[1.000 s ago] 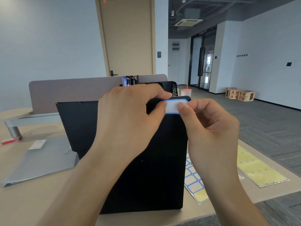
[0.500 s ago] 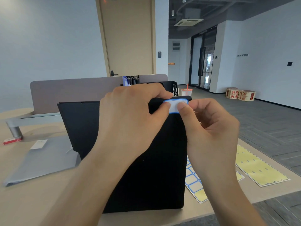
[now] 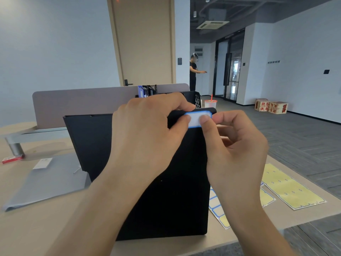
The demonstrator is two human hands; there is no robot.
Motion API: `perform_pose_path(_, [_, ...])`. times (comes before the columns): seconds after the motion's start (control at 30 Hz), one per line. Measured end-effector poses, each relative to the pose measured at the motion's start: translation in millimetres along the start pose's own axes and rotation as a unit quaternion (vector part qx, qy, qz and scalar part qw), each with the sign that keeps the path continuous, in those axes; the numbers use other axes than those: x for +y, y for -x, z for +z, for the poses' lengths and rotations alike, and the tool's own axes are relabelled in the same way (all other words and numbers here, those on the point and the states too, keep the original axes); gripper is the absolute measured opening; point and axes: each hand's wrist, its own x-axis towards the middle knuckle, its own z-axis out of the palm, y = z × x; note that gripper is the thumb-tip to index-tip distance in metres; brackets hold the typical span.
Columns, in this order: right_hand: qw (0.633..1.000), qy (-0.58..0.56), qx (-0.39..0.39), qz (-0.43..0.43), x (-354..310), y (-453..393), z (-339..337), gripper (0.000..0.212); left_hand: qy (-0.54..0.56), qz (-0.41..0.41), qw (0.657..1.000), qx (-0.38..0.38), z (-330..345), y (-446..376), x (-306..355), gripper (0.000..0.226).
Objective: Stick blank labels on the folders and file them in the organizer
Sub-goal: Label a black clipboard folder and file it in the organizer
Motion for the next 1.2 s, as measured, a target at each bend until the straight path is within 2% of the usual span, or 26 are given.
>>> perform_pose_path(0.2, [1.000, 0.004, 0.011, -0.016, 1, 1, 0, 0.012, 0.006, 0.004, 1.000, 0.009, -1, 1, 0, 0.016])
perform_pose_path(0.3, [0.999, -0.039, 0.022, -0.004, -1, 1, -1, 0.033, 0.004, 0.002, 1.000, 0.015, -1, 2, 1, 0.016])
perform_pose_path(0.37, [0.999, -0.043, 0.017, -0.003, -2, -1, -4, 0.038, 0.000, 0.002, 1.000, 0.014, -1, 2, 1, 0.015])
perform_pose_path(0.7, [0.999, -0.047, -0.013, -0.024, 7, -4, -11, 0.021, -0.008, 0.001, 1.000, -0.002, -1, 3, 3, 0.022])
perform_pose_path(0.83, [0.997, -0.070, -0.026, -0.005, 11, -5, -13, 0.019, -0.029, 0.016, 0.999, -0.001, -3, 4, 3, 0.022])
perform_pose_path(0.97, [0.996, -0.075, -0.044, 0.026, 12, -8, -16, 0.006, -0.028, 0.017, 0.999, 0.001, -4, 4, 5, 0.021])
perform_pose_path(1.2, [0.996, -0.057, -0.064, 0.015, 12, -10, -18, 0.002, -0.033, -0.014, 0.999, -0.013, -5, 3, 7, 0.027])
